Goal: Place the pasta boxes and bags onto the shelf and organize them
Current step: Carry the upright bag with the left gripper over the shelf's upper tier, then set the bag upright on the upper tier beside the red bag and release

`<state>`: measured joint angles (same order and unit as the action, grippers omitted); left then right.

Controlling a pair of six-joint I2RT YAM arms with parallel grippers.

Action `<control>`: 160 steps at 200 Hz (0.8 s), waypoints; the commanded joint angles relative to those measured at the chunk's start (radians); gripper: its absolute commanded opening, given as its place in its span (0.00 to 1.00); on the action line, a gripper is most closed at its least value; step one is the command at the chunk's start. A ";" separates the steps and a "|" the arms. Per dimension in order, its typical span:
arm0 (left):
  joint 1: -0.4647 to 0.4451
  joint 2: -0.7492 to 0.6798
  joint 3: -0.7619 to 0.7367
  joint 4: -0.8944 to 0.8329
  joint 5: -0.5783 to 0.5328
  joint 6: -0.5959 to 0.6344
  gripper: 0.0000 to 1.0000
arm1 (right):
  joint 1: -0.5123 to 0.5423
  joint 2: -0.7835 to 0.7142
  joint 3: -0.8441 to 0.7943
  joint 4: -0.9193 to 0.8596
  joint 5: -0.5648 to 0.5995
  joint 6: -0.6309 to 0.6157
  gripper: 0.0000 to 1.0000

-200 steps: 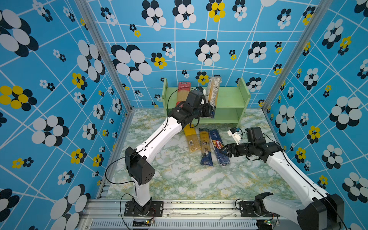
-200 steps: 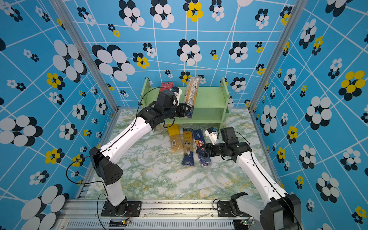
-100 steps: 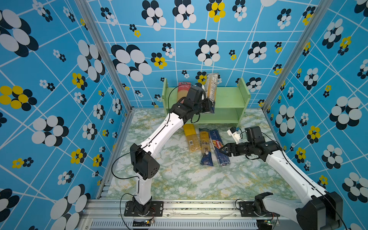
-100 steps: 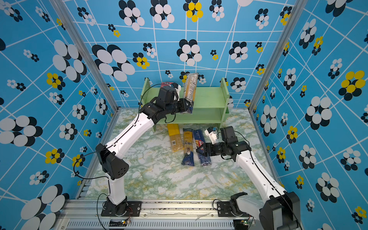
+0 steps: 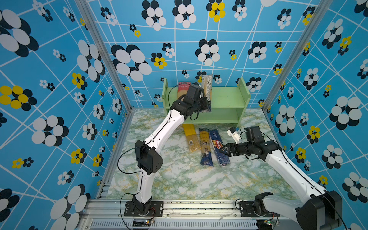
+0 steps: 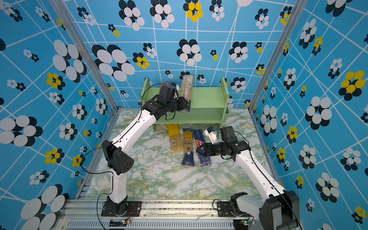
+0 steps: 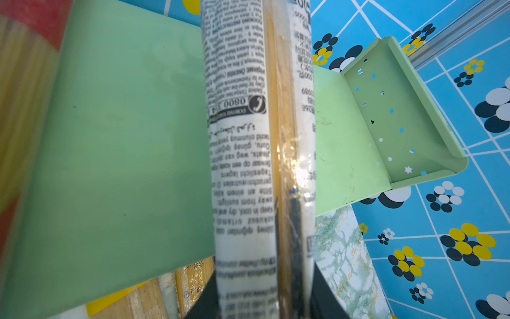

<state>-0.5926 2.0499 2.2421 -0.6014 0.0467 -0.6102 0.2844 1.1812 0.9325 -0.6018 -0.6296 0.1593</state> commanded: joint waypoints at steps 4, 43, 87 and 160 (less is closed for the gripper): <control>0.009 -0.017 0.080 0.141 -0.045 0.026 0.00 | -0.008 0.012 0.027 -0.012 0.008 -0.019 0.77; 0.016 -0.008 0.082 0.141 -0.044 0.021 0.04 | -0.007 0.020 0.029 -0.009 0.005 -0.019 0.77; 0.020 0.007 0.082 0.146 -0.042 0.014 0.11 | -0.007 0.024 0.030 -0.009 0.005 -0.021 0.77; 0.027 0.028 0.082 0.151 -0.039 0.002 0.38 | -0.007 0.027 0.034 -0.010 0.004 -0.023 0.77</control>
<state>-0.5770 2.0838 2.2589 -0.5991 0.0261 -0.6182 0.2844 1.1973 0.9386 -0.6014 -0.6296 0.1520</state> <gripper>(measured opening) 0.372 0.770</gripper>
